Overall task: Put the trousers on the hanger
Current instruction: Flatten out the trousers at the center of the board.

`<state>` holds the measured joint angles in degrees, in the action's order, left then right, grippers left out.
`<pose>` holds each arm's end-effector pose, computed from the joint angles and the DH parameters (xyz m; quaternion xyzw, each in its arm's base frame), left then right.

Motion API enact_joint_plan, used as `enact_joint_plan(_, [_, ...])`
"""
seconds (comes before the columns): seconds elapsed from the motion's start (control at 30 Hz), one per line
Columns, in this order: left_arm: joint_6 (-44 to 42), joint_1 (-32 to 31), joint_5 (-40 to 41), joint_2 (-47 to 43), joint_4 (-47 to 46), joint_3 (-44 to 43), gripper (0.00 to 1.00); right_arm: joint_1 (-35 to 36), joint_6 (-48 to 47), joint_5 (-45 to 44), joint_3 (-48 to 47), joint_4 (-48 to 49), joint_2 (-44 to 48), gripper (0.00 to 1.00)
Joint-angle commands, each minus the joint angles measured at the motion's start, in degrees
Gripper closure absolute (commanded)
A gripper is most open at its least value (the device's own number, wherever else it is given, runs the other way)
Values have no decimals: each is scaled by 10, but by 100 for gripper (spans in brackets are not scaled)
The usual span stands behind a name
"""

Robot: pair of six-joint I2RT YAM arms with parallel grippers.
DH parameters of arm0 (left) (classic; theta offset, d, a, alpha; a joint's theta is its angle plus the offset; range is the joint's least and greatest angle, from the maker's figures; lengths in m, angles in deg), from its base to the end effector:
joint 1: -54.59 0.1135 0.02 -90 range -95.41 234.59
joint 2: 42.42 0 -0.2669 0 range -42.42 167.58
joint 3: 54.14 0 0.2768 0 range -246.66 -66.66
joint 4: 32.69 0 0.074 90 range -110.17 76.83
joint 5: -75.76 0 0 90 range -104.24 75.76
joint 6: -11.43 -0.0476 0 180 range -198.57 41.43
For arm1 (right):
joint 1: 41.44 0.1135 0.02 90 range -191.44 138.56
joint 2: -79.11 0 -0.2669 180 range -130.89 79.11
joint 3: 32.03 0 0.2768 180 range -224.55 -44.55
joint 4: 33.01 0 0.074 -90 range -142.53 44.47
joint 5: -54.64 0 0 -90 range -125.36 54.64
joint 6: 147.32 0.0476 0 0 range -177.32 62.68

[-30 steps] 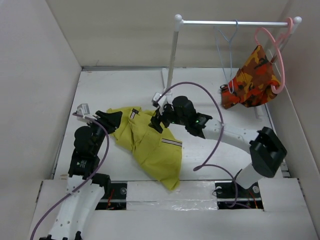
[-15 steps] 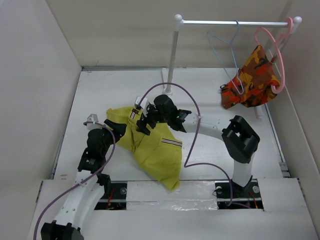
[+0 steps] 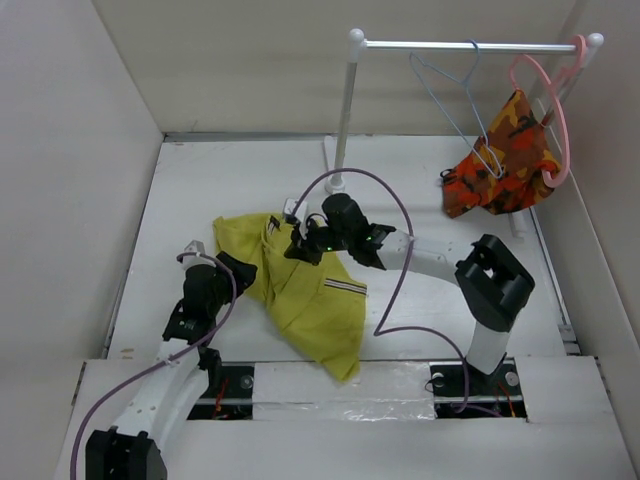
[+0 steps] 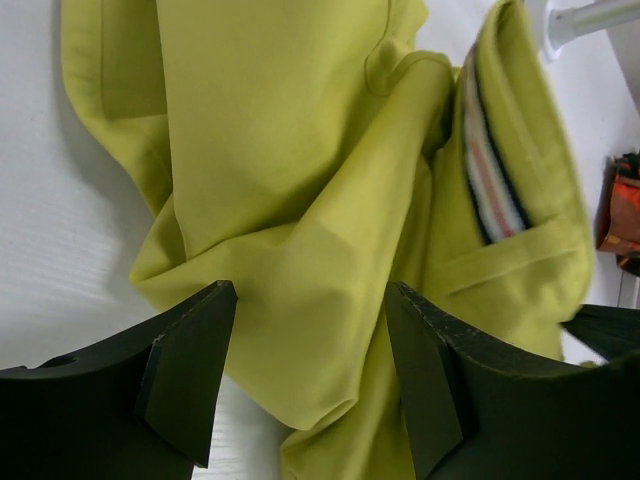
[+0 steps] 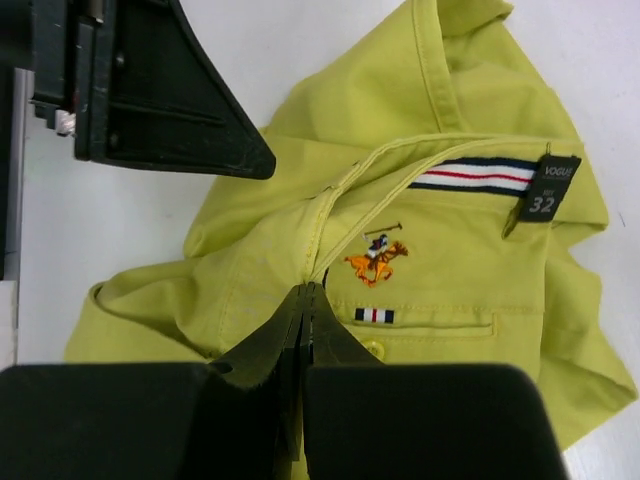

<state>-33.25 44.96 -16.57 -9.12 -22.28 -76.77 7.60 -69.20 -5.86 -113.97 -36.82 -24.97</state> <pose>0.1795 -0.0324 0.1651 -0.2417 0.7882 -0.2759 0.4942 0.2741 0.3515 0.2176 -0.5320 0.6383 0.3680 0.4173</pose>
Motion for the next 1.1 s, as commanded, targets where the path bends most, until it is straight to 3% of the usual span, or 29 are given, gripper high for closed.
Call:
enact_joint_plan(0.0, [-15,2,-22,13,-32,7,41,-32,25,40,39,51,52,100])
enact_joint_plan(0.1, [-23,2,-25,26,-34,9,41,-62,54,35,97,100,105,100])
enact_joint_plan(0.27, [-27,2,-29,44,-54,21,41,-68,35,16,107,55,133,100])
enact_joint_plan(0.37, [-31,2,-41,71,-74,25,40,-63,40,-3,130,81,150,100])
enact_joint_plan(0.4, [-33,2,-43,78,-86,25,41,-63,43,-2,132,84,148,91])
enact_joint_plan(0.43, [-34,2,-45,85,-89,23,41,-63,39,11,125,78,142,74])
enact_joint_plan(0.5, [-32,2,-52,94,-99,23,41,-56,30,27,95,51,112,30])
enact_joint_plan(0.6, [-29,2,-53,85,-98,25,42,-25,13,27,62,28,76,11])
enact_joint_plan(0.77, [-29,2,-47,67,-90,27,43,-12,5,14,-1,31,11,4])
enact_joint_plan(0.93, [-26,2,-51,72,-97,34,47,-12,6,15,-38,25,-36,6])
enact_joint_plan(1.0, [-26,2,-51,71,-98,33,54,-12,13,20,-27,39,-34,15])
enact_joint_plan(1.03, [-26,2,-49,71,-98,33,59,-12,20,20,-20,47,-30,35])
enact_joint_plan(1.07, [-26,2,-47,71,-98,33,68,-12,25,17,-12,58,-13,48])
